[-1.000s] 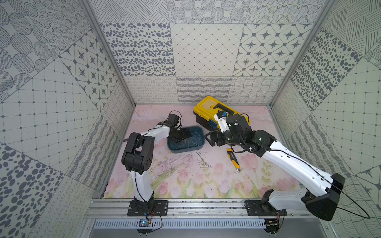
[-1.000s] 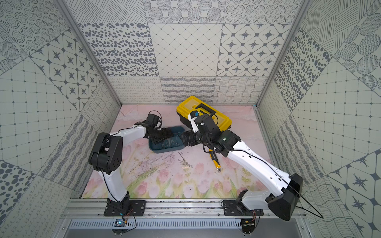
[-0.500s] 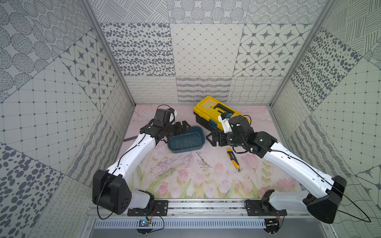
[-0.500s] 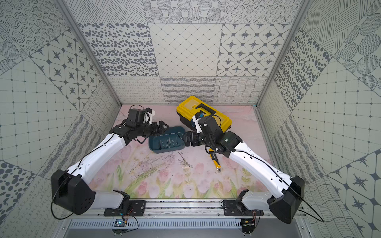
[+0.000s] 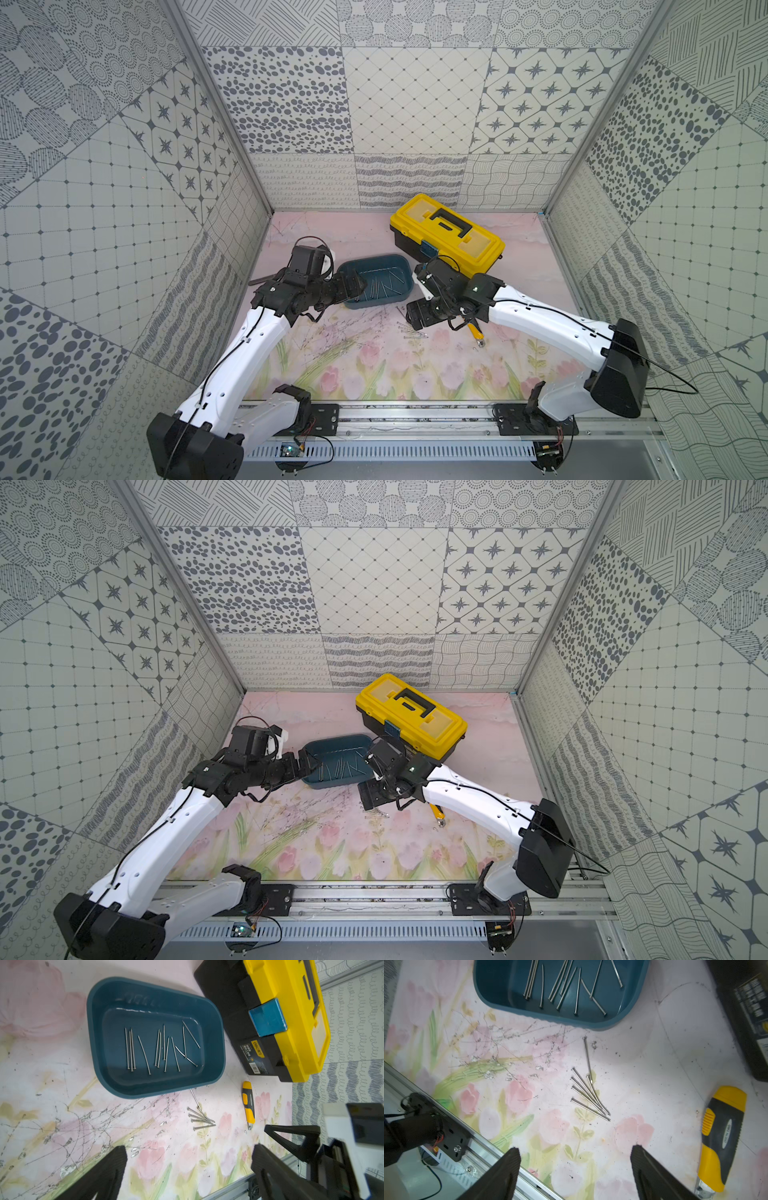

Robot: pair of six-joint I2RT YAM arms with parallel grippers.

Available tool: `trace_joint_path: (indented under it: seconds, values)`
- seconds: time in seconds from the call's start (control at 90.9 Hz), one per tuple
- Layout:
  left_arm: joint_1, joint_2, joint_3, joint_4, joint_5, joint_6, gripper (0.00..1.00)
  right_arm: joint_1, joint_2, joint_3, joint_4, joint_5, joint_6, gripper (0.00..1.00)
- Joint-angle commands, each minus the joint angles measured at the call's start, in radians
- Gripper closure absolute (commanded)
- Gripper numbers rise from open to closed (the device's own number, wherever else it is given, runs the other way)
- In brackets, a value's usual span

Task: Put the nails on the desktop into the storage box
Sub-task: Pick up the nail from the center of the board.

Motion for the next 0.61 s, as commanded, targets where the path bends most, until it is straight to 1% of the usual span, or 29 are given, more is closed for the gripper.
trace_joint_path:
  seconds: [0.0,0.121,0.165,0.231,0.297,0.341,0.396,0.429,0.462,0.539,0.594]
  values:
    - [-0.017,-0.069,-0.052,-0.073,0.091,-0.039,0.0,0.037,0.026,0.027,-0.011,0.053,0.022,0.14]
    - [-0.077,-0.109,-0.076,-0.076,0.103,-0.002,0.0,0.071,0.065,0.02,-0.007,0.033,0.099,0.18]
    - [-0.101,-0.114,-0.081,-0.091,0.102,0.022,0.01,0.083,0.066,0.012,-0.004,0.031,0.16,0.18]
    - [-0.136,-0.125,-0.075,-0.134,0.09,0.074,0.04,0.093,0.048,-0.005,-0.001,0.025,0.257,0.19]
    - [-0.173,-0.145,-0.057,-0.202,0.043,0.141,0.05,0.093,0.003,-0.043,-0.002,0.021,0.393,0.2]
    - [-0.198,-0.167,-0.054,-0.213,0.003,0.145,0.06,0.092,-0.034,-0.082,0.001,0.021,0.481,0.2]
    - [-0.224,-0.2,-0.068,-0.176,0.03,0.172,0.09,0.082,-0.078,-0.132,0.012,0.005,0.584,0.19]
    - [-0.253,-0.207,-0.071,-0.169,0.014,0.18,0.11,0.074,-0.103,-0.169,0.014,-0.007,0.638,0.19]
    - [-0.28,-0.2,-0.063,-0.179,-0.013,0.184,0.12,0.061,-0.133,-0.212,0.022,-0.024,0.685,0.19]
    - [-0.341,-0.153,-0.026,-0.213,-0.022,0.203,0.15,0.02,-0.209,-0.304,0.054,-0.085,0.78,0.2]
    - [-0.4,-0.109,0.01,-0.244,-0.048,0.233,0.16,-0.014,-0.272,-0.37,0.087,-0.122,0.85,0.19]
